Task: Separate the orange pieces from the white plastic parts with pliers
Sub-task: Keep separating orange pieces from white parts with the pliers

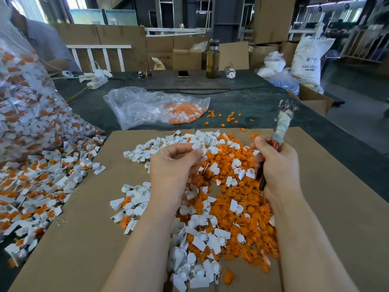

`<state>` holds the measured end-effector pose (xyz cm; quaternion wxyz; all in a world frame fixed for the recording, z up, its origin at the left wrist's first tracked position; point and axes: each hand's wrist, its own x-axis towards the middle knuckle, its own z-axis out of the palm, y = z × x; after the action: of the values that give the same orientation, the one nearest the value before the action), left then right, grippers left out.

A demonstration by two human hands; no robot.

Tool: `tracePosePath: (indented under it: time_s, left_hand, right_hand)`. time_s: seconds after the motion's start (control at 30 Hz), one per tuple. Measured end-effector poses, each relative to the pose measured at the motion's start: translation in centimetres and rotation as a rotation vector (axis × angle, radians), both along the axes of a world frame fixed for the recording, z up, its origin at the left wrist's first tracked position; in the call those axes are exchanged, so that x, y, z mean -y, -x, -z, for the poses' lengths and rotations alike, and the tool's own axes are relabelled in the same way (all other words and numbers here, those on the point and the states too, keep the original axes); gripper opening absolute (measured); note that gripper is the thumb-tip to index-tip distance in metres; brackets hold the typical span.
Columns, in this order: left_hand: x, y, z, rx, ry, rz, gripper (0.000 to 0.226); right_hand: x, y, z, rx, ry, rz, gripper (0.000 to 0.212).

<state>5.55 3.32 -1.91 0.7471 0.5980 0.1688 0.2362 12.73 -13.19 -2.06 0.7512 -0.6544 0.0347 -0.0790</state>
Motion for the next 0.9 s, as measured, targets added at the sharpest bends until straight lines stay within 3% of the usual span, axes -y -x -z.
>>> tracePosePath:
  time_s: [0.13, 0.23, 0.37, 0.53, 0.63, 0.77, 0.9]
  left_hand:
    - [-0.4, 0.1, 0.1, 0.013, 0.032, -0.010, 0.012]
    - [-0.6, 0.0, 0.1, 0.005, 0.049, -0.029, 0.012]
    - [-0.8, 0.0, 0.1, -0.012, 0.064, -0.043, 0.012]
    - [-1.0, 0.0, 0.0, -0.023, 0.071, -0.057, 0.013]
    - [-1.0, 0.0, -0.1, -0.028, 0.075, -0.066, 0.013]
    - [-1.1, -0.1, -0.2, -0.022, 0.087, -0.080, 0.013]
    - [-1.5, -0.1, 0.0, 0.006, 0.106, -0.123, 0.011]
  right_hand:
    - [3.2, -2.2, 1.2, -0.050, 0.523, 0.403, 0.015]
    - [4.6, -2.8, 2.2, -0.159, 0.809, 0.540, 0.017]
    - [4.8, -3.1, 2.7, -0.285, 0.888, 0.552, 0.024]
    - [4.8, -3.1, 2.6, -0.294, 0.896, 0.581, 0.023]
    - [4.0, -2.9, 2.3, -0.149, 0.838, 0.476, 0.015]
    - [1.4, -1.5, 1.2, 0.089, 0.678, 0.038, 0.008]
    - [-1.8, 0.0, 1.1, 0.276, 0.995, -0.346, 0.007]
